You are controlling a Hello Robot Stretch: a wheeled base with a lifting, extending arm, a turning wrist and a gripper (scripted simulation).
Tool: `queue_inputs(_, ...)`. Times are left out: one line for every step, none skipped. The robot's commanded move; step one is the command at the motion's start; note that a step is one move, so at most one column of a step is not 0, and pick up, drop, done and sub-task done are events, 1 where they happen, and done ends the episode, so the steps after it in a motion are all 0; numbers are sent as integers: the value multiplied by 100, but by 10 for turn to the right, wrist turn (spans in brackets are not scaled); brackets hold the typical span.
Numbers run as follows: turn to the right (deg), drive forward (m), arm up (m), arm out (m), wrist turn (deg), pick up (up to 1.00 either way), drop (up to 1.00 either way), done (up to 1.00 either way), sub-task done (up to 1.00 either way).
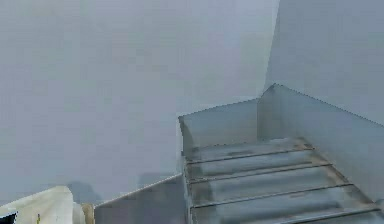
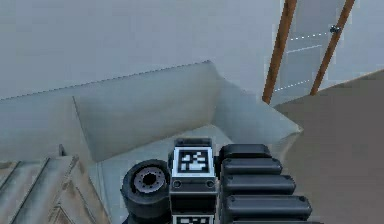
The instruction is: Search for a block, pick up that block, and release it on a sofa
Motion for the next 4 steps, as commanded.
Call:
queue_inputs(0,0,0,48,0,0,0,0,0)
queue_inputs(0,0,0,0,390,0,0,0,0)
queue_inputs(0,0,-30,0,0,0,0,0,0)
queue_inputs(0,0,-50,0,0,0,0,0,0)
